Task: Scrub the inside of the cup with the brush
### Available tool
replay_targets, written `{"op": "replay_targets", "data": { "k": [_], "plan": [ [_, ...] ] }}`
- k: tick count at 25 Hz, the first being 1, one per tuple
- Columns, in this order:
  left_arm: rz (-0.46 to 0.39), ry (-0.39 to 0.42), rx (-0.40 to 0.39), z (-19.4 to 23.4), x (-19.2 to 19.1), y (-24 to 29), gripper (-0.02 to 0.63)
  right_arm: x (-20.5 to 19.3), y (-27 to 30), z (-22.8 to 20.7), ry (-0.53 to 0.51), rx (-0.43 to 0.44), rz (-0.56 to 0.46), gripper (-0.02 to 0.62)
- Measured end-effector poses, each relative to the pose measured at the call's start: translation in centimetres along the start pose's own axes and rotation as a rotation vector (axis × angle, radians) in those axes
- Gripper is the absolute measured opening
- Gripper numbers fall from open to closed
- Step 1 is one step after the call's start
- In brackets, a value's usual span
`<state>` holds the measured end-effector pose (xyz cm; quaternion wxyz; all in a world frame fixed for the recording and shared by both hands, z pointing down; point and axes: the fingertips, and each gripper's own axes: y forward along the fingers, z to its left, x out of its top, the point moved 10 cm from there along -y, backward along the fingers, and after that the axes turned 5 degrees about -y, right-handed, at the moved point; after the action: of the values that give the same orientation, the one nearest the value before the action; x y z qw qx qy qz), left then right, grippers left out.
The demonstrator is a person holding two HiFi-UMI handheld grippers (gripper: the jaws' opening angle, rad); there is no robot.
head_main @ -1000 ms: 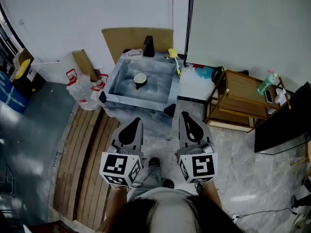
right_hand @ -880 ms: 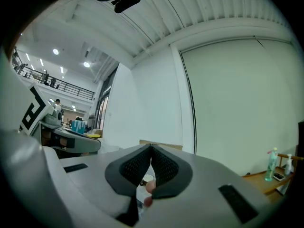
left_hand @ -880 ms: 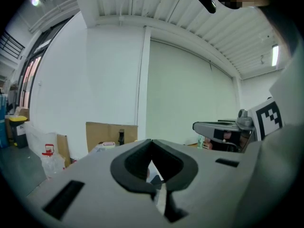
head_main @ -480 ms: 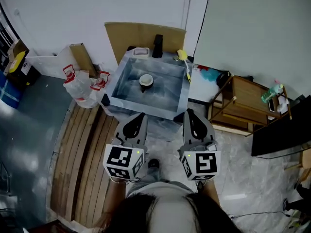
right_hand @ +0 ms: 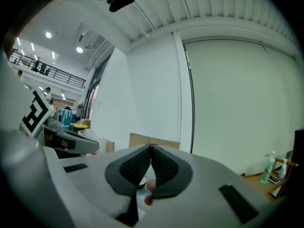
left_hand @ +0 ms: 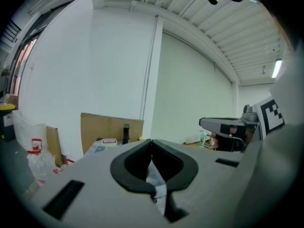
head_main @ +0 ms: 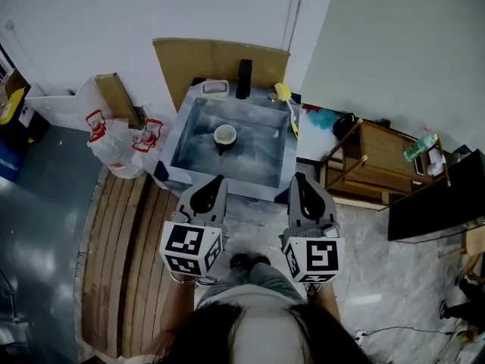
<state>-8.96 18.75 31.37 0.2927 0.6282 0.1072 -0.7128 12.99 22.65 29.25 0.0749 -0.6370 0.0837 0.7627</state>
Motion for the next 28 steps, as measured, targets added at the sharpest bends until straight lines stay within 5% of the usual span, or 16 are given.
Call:
{"op": "replay_targets", "data": {
  "k": [28],
  "plan": [
    [0.203,-0.108,0.108,8.3,-3.3,14.1,0.011,-4.7,14.5,-6.4,-0.014,0.037,0.167,0.026]
  ]
}}
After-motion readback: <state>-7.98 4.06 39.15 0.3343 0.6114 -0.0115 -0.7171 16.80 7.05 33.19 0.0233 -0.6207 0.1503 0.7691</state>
